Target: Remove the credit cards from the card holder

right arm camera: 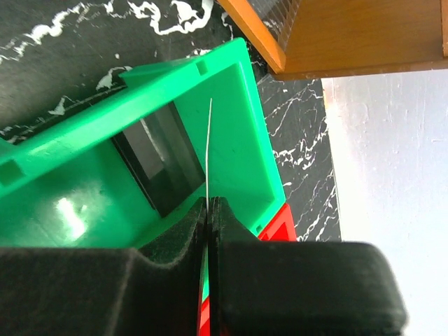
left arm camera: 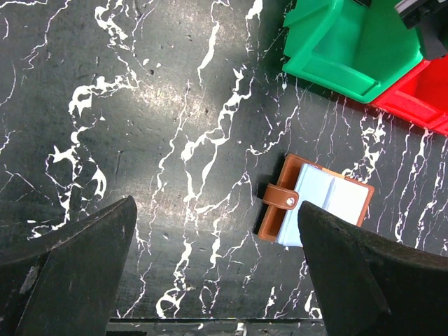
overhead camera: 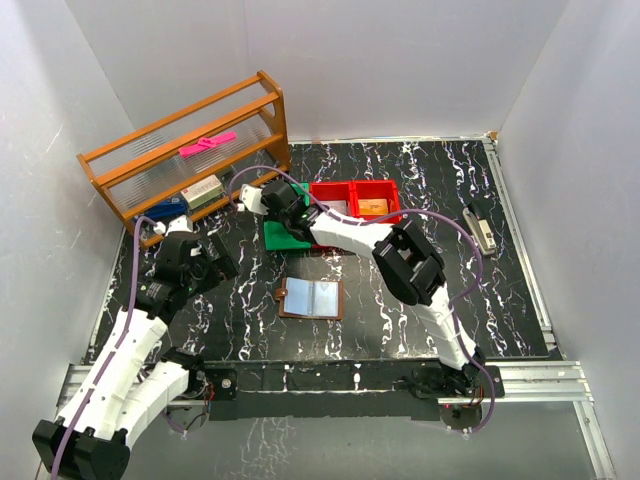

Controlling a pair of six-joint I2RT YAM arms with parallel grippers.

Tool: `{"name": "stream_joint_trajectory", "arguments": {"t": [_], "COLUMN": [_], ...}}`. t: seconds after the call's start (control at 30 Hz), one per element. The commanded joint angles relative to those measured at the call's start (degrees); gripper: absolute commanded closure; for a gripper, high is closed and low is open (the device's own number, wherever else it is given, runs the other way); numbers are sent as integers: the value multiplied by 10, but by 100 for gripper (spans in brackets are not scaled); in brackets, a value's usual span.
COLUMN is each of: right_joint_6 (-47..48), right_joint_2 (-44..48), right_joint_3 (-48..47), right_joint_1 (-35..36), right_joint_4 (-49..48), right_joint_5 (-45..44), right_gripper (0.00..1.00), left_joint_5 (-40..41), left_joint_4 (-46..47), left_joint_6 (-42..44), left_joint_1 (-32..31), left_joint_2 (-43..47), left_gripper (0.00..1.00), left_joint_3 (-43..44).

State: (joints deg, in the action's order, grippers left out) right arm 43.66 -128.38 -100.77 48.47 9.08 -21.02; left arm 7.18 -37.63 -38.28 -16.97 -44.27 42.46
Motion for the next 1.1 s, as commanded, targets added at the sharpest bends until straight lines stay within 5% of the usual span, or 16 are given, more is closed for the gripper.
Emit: {"name": "stream_joint_trajectory", "arguments": {"t": [0.0,0.63,1.07], "right_joint_6": [29,54,45], "right_joint_2": [-4,-55,-54], "right_joint_3": [-22,-54,-44], "right_joint_1": [-9,-12,-19], "right_joint_4": [-11,-17,-8], "right_joint_5": [20,11,11], "right_gripper": [100,93,59], "left_joint_5": [16,21,7], "left_joint_4": [-19,-13,-4], "left_joint_6": [21,21,27], "left_joint_1": [3,3,3], "left_joint_2": [10,34,28], "left_gripper": [1,1,1], "left_joint_3": [16,11,7]}}
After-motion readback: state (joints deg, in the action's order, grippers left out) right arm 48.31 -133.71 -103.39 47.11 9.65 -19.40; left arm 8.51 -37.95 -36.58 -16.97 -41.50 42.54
